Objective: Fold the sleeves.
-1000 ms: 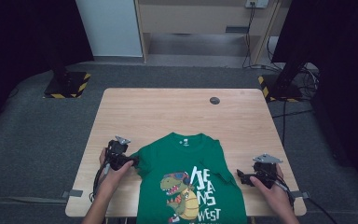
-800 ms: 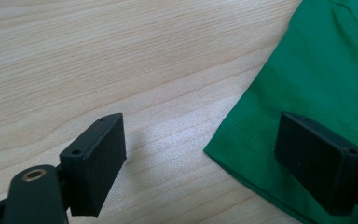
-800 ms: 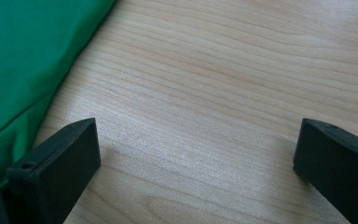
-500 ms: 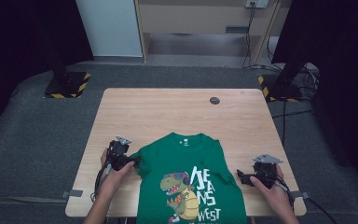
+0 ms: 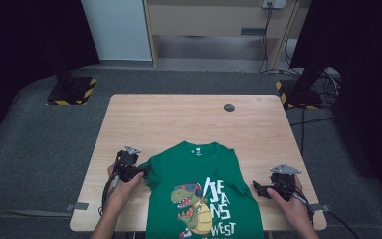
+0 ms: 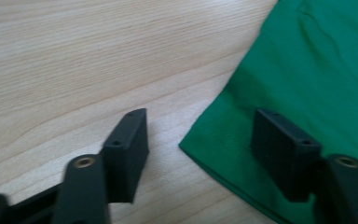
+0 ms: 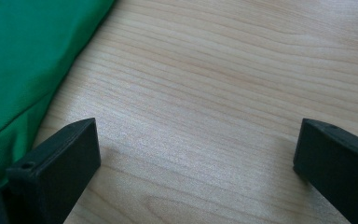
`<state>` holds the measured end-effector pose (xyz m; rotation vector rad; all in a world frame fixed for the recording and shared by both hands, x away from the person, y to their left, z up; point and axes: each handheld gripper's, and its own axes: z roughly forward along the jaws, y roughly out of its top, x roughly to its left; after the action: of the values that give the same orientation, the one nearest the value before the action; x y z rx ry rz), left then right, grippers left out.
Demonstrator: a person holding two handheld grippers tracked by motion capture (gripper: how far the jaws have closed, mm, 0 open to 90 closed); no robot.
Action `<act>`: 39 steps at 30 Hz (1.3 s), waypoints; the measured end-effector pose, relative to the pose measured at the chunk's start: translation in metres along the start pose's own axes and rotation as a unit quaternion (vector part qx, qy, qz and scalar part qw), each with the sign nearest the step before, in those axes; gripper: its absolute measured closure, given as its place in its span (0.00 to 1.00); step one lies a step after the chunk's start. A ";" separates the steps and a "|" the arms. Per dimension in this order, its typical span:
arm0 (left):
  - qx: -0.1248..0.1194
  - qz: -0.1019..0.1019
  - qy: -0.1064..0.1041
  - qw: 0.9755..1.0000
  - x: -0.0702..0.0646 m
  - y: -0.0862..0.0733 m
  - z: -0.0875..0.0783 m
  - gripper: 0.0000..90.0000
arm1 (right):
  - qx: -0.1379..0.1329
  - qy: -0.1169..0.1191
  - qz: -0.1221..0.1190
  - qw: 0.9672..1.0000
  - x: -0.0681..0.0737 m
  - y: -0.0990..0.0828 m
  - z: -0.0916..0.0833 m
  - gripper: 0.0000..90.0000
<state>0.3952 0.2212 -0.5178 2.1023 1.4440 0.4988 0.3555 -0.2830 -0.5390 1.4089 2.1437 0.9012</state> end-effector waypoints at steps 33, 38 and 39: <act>-0.039 -0.004 -0.085 0.996 -0.023 0.021 -0.038 0.95 | 0.000 0.000 0.000 1.000 0.000 0.000 0.000 0.01; -0.050 0.005 -0.101 0.994 -0.037 0.028 -0.043 0.95 | 0.000 0.000 0.001 1.000 0.000 0.000 0.000 0.01; -0.050 0.005 -0.101 0.994 -0.037 0.028 -0.043 0.95 | 0.000 0.000 0.001 1.000 0.000 0.000 0.000 0.01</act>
<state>0.3781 0.1881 -0.4669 2.0180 1.2672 0.3428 0.3552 -0.2829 -0.5390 1.4104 2.1430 0.9005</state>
